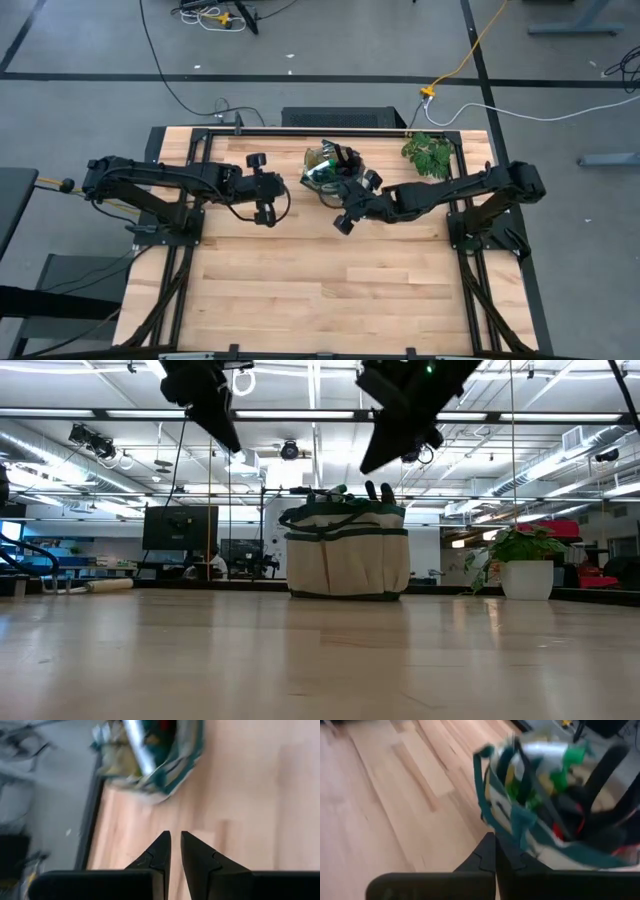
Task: Pick & Place Garden tools in Gardening bag
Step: Put the hand cultivator into the tool bag
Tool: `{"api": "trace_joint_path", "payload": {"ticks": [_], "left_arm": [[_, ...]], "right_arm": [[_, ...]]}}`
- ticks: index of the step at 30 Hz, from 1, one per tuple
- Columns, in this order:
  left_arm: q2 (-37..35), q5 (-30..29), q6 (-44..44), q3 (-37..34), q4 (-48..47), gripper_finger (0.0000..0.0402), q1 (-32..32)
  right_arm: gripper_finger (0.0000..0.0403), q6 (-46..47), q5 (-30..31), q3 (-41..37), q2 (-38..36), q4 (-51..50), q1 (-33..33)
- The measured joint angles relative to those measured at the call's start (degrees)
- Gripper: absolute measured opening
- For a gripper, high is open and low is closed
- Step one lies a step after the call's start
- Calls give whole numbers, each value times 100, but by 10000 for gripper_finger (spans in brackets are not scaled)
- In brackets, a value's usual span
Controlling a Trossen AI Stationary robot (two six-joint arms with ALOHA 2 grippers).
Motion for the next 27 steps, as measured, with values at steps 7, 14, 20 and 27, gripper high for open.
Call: {"api": "trace_joint_path", "payload": {"ticks": [7,14,20,27], "left_arm": [[-2,-685,-1413,2,-968,48,329],[-2,-471,-3412,-5,-2283,48,1154],[-17,-24,-4059,-491,-2473,48,1824],[-15,377,-4128,-1314,-2134,48,2509]], "right_arm": [[0,209,-328,-501,2,315,0],[0,186,-465,-568,2,536,70],[0,135,-464,-568,2,574,148],[0,109,-464,-568,2,572,255]]}}
